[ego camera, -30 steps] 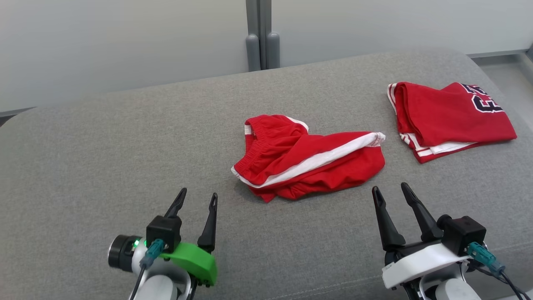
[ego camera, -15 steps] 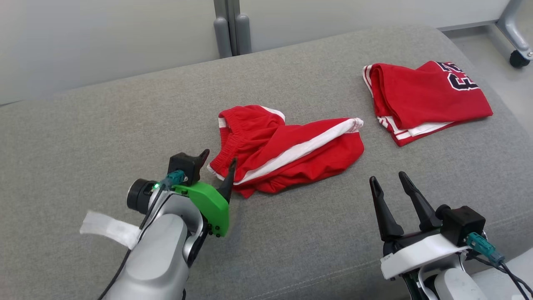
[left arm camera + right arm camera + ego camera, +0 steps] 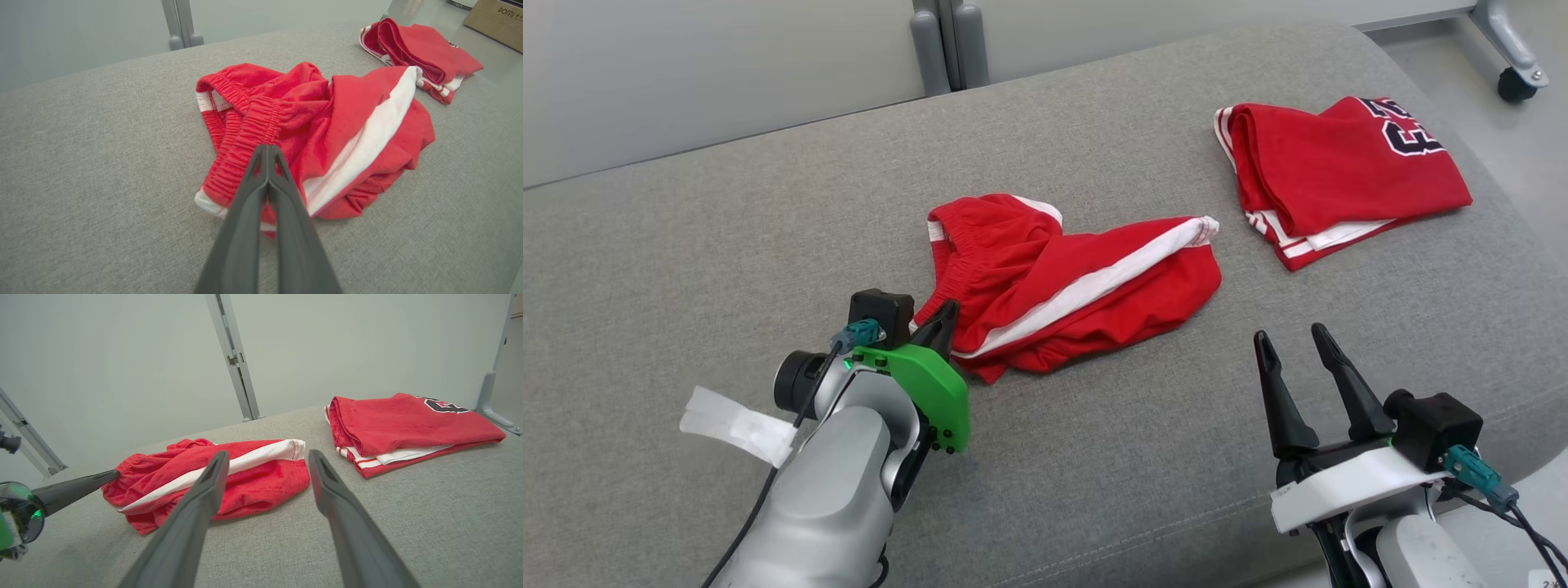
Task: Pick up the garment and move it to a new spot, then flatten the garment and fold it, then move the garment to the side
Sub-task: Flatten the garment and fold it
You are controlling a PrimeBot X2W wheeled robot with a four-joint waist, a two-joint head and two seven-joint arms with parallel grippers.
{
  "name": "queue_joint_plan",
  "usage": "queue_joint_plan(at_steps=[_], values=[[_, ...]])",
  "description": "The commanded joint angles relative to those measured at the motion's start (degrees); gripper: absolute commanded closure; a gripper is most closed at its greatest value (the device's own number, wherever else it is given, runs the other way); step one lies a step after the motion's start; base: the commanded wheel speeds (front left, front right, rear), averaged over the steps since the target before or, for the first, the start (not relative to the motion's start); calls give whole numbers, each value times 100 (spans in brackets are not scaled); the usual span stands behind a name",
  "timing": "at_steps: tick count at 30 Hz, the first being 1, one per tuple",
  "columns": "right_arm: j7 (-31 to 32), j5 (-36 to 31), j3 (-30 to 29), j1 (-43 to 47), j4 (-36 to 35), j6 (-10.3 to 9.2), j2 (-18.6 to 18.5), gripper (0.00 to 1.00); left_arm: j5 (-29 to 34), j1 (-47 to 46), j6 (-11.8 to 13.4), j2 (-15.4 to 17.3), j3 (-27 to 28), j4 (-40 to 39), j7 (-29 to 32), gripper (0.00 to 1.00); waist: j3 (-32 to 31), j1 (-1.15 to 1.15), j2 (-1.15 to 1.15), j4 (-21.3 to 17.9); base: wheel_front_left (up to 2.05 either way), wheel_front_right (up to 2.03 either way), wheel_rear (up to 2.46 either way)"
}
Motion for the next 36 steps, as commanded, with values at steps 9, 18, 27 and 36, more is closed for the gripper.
queue_joint_plan(at_steps=[9, 18, 27, 36], values=[[-17, 71, 204, -165, 67, -3, 0, 0, -127, -387, 292, 18, -413, 373, -368, 0, -22, 0, 0, -63, 0, 0, 0], [-17, 81, 79, -68, 47, -3, -46, 0, -361, -646, 256, 19, -641, 898, -61, 100, 19, 0, 0, -319, 0, 0, 0], [-17, 26, -91, 84, 16, -3, 27, 0, -1098, -231, 178, 21, -450, 489, -320, 100, -29, 0, 0, -83, 0, 0, 0], [-17, -15, -101, 215, 44, -3, 123, 0, -2173, 777, 251, 125, 28, -1400, 200, 100, -97, 0, 0, 248, 0, 0, 0]])
